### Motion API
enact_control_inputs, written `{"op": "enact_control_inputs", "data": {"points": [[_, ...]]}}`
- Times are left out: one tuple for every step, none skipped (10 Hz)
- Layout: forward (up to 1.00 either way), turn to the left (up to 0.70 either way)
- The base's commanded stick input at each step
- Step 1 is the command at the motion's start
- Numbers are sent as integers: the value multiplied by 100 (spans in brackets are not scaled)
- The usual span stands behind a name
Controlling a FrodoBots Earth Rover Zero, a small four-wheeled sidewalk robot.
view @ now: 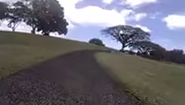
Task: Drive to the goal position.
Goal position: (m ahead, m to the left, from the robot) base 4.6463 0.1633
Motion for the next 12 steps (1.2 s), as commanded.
{"op": "enact_control_inputs", "data": {"points": [[50,0],[50,0],[50,0],[50,28],[50,50],[50,50],[50,50],[50,50],[50,50],[50,50],[50,50],[50,50]]}}
